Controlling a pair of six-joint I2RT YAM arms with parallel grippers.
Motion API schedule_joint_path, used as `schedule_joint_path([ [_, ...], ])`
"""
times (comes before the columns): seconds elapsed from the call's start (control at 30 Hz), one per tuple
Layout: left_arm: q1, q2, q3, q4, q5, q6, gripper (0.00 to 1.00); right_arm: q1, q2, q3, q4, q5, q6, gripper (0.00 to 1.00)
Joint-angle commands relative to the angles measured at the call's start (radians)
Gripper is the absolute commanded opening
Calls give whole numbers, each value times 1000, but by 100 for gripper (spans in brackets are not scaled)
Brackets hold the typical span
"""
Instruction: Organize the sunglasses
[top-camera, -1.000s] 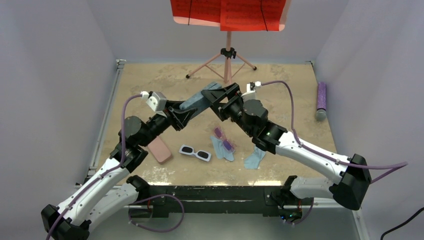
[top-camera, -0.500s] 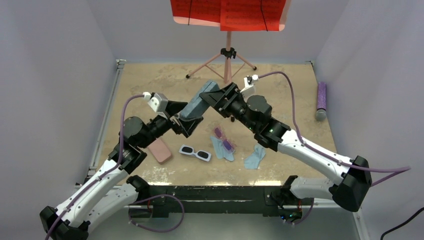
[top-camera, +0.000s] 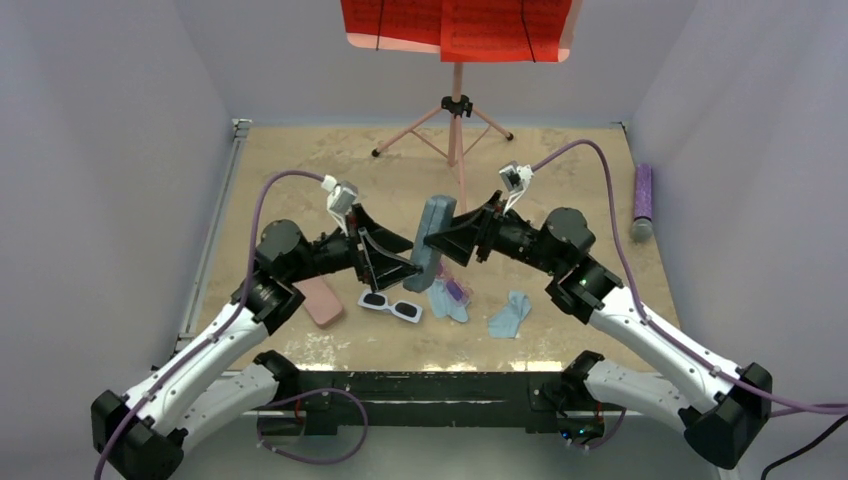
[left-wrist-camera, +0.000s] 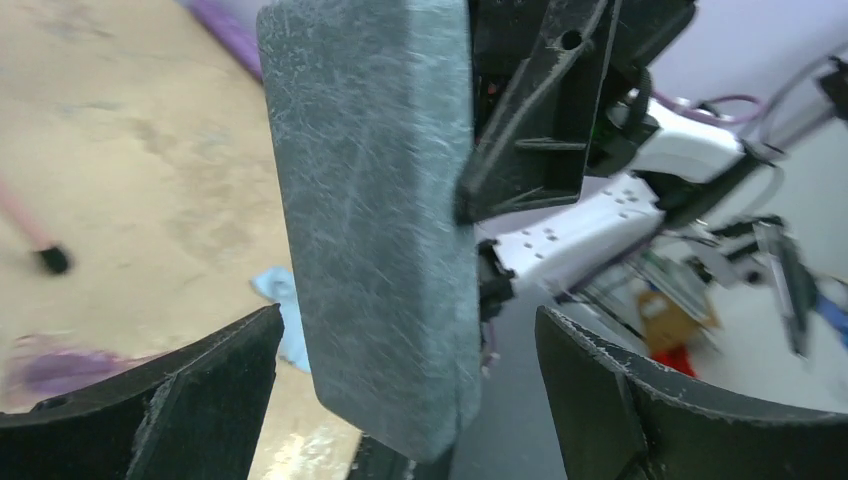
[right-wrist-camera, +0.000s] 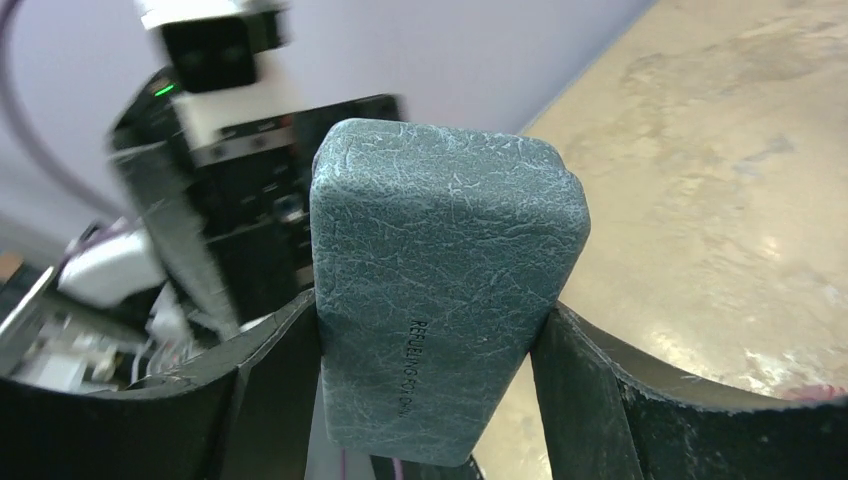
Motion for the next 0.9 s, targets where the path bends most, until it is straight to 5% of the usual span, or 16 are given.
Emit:
schedule_joint_path([
  [0.0, 8, 96, -54, 416, 294, -219, 100, 2, -62, -18, 126, -274, -56, 0],
  [0.43, 8, 147, -65, 535, 333, -269, 98, 3, -27, 26, 137, -523, -58, 0],
  [0.87, 7, 212, -29, 554, 344, -279, 100, 17, 23, 70, 50, -500, -132, 0],
])
